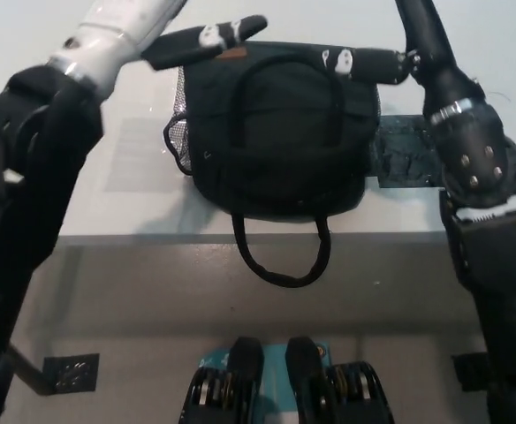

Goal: A soft travel bag is kept infront of the robot in the middle of the desk and the robot uses both its hands to press it to reduce its size

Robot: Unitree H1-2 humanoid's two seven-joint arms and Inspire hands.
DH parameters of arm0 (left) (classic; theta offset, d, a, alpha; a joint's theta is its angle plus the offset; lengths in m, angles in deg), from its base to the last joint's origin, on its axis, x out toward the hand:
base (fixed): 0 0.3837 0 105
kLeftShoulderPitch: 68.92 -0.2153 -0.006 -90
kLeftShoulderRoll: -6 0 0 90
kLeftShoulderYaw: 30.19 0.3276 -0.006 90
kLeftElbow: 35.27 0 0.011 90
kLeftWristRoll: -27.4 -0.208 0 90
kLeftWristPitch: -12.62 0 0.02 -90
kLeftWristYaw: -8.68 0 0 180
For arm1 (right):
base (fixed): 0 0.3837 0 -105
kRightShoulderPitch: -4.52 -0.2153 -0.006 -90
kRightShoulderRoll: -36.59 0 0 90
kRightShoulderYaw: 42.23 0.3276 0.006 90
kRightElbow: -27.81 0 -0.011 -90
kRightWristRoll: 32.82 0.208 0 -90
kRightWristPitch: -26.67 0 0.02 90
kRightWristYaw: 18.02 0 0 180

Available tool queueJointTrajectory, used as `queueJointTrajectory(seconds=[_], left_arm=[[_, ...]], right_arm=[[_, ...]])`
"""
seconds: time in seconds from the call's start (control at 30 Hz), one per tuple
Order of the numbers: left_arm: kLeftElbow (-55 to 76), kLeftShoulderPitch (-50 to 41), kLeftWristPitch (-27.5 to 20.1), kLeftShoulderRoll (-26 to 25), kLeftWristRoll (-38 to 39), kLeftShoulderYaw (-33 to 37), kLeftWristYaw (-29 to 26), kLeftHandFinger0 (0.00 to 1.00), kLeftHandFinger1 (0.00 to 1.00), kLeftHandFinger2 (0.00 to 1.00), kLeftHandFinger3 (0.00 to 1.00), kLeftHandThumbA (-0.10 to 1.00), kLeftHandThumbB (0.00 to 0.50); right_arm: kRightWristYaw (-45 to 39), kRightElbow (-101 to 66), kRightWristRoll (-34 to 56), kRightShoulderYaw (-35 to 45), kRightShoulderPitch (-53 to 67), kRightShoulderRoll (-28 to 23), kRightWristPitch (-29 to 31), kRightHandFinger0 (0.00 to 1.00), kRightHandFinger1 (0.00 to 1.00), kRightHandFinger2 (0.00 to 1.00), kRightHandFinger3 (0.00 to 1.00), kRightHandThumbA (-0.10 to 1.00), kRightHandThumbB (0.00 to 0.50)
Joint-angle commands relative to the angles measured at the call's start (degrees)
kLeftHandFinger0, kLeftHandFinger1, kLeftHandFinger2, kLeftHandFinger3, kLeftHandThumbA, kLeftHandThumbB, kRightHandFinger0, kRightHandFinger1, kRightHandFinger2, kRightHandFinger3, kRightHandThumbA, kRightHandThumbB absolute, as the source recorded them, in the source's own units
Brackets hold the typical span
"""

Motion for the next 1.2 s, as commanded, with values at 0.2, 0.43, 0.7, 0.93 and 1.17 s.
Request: queueJointTrajectory(seconds=[0.2, 0.43, 0.7, 0.93, 1.17], left_arm=[[-20.28, 13.26, -0.36, 0.90, -9.86, 12.48, -2.41, 1.00, 1.00, 1.00, 1.00, 1.00, 0.420], [-30.77, 16.02, 1.16, 4.20, -11.31, 17.78, -5.00, 1.00, 1.00, 1.00, 1.00, 1.00, 0.383], [-38.49, 16.21, 1.21, 5.92, -10.75, 18.97, -7.67, 1.00, 1.00, 1.00, 1.00, 1.00, 0.193], [-42.39, 14.49, 1.39, 6.54, -11.73, 20.27, -9.47, 1.00, 1.00, 1.00, 1.00, 1.00, 0.107], [-43.72, 11.28, 0.71, 7.10, -11.83, 22.41, -10.57, 1.00, 1.00, 1.00, 1.00, 1.00, 0.115]], right_arm=[[4.22, 19.07, 1.91, 0.22, -11.44, 0.90, 3.55, 1.00, 1.00, 1.00, 1.00, 1.00, 0.320], [5.97, 30.07, 3.15, -0.63, -14.07, 1.48, 6.15, 1.00, 1.00, 1.00, 1.00, 1.00, 0.341], [6.74, 34.77, 1.49, -4.06, -14.17, 3.25, 7.46, 1.00, 1.00, 1.00, 1.00, 1.00, 0.254], [7.64, 40.51, 1.23, -6.40, -14.37, 4.43, 9.35, 1.00, 1.00, 1.00, 1.00, 1.00, 0.345], [7.86, 44.50, -0.75, -9.96, -12.36, 4.47, 8.07, 1.00, 1.00, 1.00, 1.00, 1.00, 0.289]])
